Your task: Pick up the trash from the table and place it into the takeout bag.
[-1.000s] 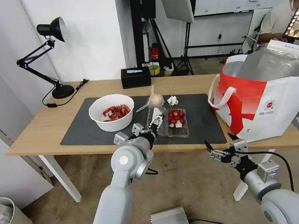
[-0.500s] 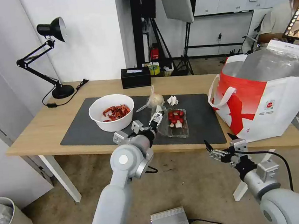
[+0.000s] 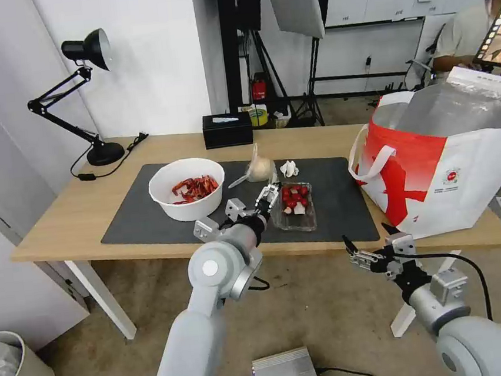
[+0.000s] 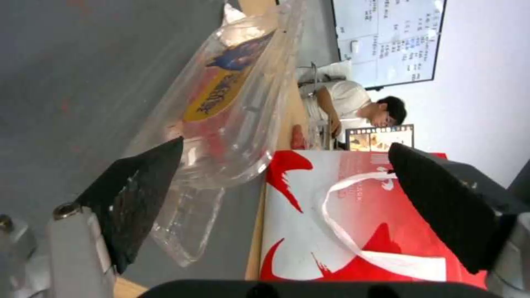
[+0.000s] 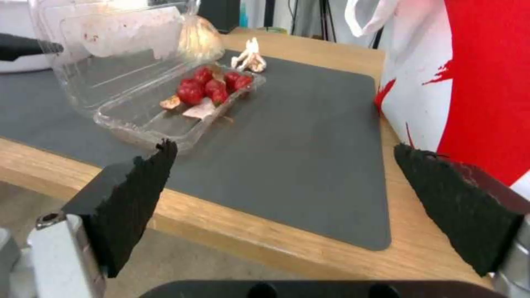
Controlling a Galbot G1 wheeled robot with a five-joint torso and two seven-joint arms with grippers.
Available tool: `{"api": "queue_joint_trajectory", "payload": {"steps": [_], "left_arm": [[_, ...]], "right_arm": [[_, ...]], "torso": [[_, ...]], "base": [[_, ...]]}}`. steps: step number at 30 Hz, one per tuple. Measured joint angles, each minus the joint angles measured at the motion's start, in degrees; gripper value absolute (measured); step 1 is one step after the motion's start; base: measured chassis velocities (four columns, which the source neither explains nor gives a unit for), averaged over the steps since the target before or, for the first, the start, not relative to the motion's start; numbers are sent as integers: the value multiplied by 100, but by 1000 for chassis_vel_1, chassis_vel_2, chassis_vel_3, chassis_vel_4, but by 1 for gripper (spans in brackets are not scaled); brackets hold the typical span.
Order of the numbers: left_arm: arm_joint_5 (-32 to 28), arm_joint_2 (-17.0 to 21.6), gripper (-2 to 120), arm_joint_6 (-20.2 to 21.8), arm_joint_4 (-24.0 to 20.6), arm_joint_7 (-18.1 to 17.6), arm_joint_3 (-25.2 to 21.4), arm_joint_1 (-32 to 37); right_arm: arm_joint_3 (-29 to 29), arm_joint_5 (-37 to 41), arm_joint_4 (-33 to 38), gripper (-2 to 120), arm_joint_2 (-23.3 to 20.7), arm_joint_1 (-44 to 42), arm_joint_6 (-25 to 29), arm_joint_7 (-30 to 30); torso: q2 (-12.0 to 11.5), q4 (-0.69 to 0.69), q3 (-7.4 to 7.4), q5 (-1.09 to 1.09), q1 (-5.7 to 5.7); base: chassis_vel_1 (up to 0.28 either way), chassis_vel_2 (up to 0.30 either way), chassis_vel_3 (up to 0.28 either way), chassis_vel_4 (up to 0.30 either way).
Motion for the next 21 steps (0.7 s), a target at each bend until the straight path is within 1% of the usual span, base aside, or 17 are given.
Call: {"api": "queue_joint_trajectory", "payload": {"steps": [11, 21], "left_arm": [[-23, 33, 100, 7, -148, 2, 117, -9], [-40, 17, 100, 20, -162, 6, 227, -4]], "right_arm": [[13, 2, 11, 100, 18, -5, 12, 0], [38, 2, -10, 100, 33, -33, 57, 1]], "torso": [[0, 0, 0, 0, 0], [0, 0, 0, 0, 0]], "base": [[0, 0, 0, 0], [0, 0, 0, 0]]}}
